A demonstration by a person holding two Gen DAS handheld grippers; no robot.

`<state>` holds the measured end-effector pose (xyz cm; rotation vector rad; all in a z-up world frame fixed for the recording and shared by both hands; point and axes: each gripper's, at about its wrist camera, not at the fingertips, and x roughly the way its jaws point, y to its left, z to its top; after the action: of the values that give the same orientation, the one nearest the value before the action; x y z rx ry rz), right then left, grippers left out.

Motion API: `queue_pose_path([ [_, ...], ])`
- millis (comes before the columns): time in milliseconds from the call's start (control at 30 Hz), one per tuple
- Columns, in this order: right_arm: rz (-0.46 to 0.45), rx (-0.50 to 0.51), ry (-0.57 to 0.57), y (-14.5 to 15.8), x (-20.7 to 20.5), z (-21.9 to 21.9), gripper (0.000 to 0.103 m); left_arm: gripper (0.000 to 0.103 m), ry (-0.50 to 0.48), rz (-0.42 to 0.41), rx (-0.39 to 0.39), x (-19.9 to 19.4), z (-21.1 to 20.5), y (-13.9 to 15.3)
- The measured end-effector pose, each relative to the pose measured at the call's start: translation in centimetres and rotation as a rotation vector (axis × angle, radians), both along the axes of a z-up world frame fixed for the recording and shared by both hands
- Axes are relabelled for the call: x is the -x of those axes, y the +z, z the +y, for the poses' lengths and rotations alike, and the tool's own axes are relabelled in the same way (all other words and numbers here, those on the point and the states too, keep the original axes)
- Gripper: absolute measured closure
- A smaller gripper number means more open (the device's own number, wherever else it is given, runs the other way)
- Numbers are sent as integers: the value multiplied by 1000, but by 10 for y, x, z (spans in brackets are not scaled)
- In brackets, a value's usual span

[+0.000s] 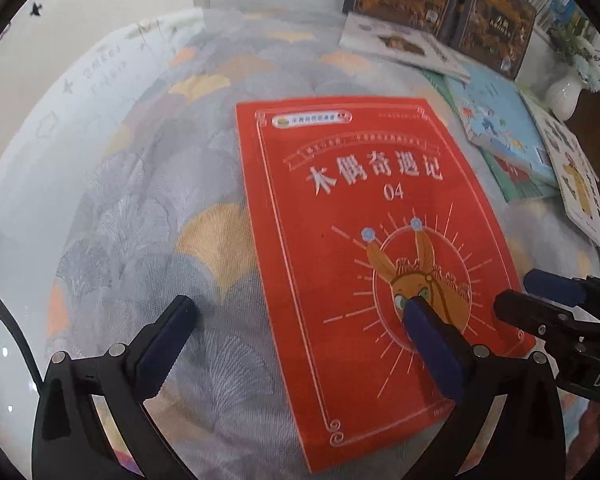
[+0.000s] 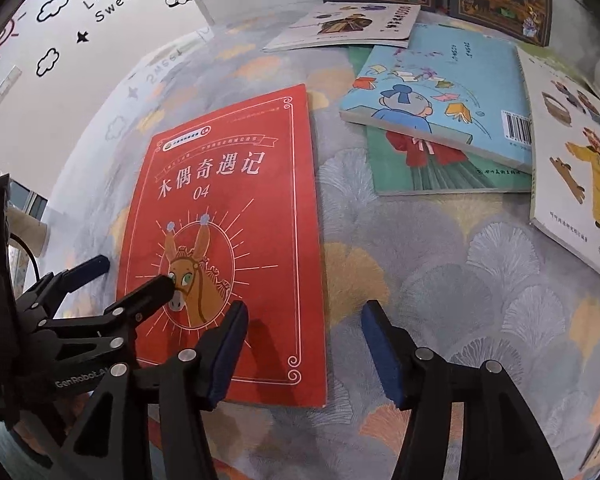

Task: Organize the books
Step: 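Move the left gripper to the red booklet and grasp its edge, then lift the red booklet with the left gripper and carry it to the white table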

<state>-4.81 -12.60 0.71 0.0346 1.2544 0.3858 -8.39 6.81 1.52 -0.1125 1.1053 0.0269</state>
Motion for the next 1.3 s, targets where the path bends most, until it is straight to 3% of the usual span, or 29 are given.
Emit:
queue_pose_path([
  [133, -22, -10, 3, 0, 2, -2, 48, 0, -33, -91, -4, 12, 0, -2],
  [333, -37, -27, -46, 2, 5, -12, 66, 2, -36, -31, 44, 10, 8, 2],
  [533, -16, -93, -35, 2, 9, -7, 72, 26, -95, -40, 238, 11, 13, 10],
  [633, -17, -112, -44, 1, 7, -4, 72, 35, -93, -25, 289, 7, 20, 10],
  [733, 3, -172, -73, -2, 5, -12, 72, 51, -75, -16, 329, 3, 30, 9],
  [833, 8, -162, -88, -2, 10, -17, 79, 68, -85, 16, 284, 2, 31, 6],
  [967, -20, -93, -58, 0, 23, -8, 79, 69, -128, 50, 168, 3, 13, 8],
  [1033, -34, -79, -48, 0, 26, -4, 79, 69, -119, 48, 152, 2, 10, 8],
  [1133, -7, -141, -76, -1, 21, -15, 79, 69, -71, 30, 283, 1, 25, 11],
  [1267, 62, -285, -143, -9, 13, -36, 79, 69, -23, -51, 614, 0, 55, 26],
  [1300, 72, -307, -154, -10, 12, -39, 79, 69, -25, -54, 638, -3, 54, 27],
])
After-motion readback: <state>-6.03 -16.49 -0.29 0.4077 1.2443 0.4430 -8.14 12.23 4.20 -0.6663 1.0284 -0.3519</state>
